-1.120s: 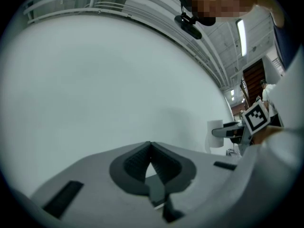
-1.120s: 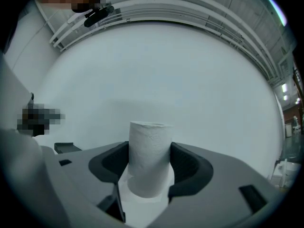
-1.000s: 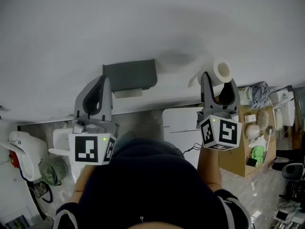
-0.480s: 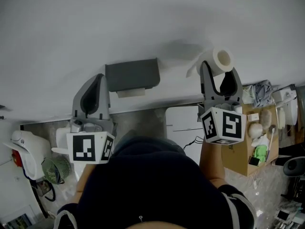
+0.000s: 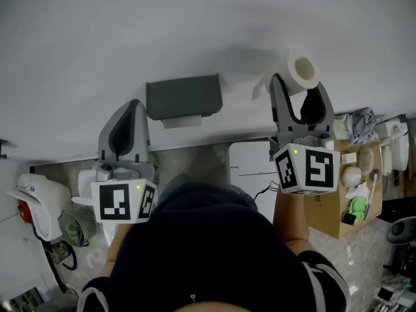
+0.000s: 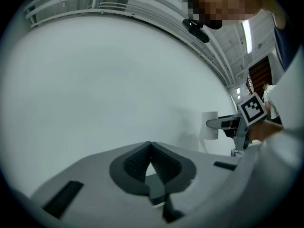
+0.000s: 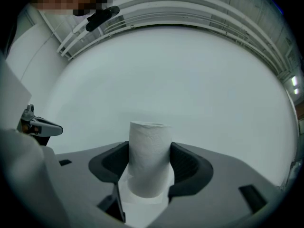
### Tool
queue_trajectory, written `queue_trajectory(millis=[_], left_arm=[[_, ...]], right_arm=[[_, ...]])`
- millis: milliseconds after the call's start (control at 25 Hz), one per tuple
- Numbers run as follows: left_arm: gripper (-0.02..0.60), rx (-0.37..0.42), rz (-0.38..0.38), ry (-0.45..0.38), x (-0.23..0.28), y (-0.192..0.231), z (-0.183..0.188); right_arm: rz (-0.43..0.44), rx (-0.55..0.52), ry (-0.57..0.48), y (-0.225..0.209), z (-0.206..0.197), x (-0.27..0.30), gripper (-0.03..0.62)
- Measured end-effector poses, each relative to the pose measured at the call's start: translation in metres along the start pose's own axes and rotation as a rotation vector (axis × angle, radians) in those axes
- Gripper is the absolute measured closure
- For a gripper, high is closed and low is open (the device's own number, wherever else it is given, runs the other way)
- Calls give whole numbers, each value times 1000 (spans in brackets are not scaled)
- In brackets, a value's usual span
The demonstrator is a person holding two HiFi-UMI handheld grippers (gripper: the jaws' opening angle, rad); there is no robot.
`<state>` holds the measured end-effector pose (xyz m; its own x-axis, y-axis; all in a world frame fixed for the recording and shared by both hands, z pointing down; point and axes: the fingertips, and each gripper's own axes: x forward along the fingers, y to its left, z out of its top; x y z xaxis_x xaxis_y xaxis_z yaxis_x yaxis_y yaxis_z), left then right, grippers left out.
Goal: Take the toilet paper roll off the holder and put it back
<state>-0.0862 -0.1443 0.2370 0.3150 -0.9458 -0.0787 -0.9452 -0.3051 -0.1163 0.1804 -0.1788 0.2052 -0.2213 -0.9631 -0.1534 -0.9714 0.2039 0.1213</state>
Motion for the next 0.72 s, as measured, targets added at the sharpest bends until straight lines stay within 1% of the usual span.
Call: queue_trajectory(millis=[280, 480, 720], left_arm=[[580, -1, -5, -2, 0, -4, -1], [580, -9, 4, 1, -2, -2, -4], [580, 1, 6, -7, -5, -1, -1]], right_arm=[[38, 7, -14, 13, 4, 4, 315], [43, 14, -22, 17, 6, 6, 315], [62, 20, -28, 26, 6, 9, 315]])
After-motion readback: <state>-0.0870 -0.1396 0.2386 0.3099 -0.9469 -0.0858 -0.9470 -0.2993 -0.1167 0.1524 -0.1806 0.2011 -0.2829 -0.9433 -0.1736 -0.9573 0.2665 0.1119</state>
